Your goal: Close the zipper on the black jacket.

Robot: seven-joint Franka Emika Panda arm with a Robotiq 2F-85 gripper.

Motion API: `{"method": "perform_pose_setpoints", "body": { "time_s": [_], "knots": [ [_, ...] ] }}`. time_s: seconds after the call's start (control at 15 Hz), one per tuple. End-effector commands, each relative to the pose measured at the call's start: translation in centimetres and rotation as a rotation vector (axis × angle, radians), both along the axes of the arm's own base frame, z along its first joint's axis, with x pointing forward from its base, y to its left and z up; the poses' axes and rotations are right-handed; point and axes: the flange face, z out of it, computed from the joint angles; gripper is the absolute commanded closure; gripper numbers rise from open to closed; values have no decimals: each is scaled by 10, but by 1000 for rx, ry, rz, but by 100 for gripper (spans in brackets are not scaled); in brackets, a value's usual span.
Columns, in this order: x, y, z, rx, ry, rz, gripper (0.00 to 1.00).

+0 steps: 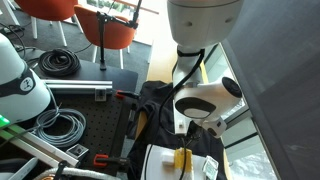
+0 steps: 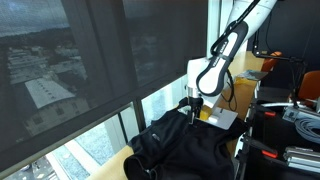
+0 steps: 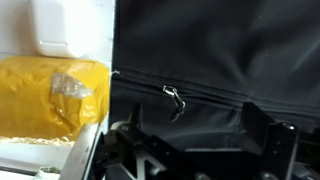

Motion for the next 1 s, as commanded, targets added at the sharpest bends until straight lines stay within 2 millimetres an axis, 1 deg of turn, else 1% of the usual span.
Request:
{"method": "perform_pose_setpoints", "body": {
  "time_s": [0.0, 0.4, 0.93],
  "knots": [
    [14, 4, -6, -19, -35, 26, 0],
    [23, 9, -15, -19, -35, 29, 0],
    [16, 4, -23, -39, -27, 22, 0]
  ]
}}
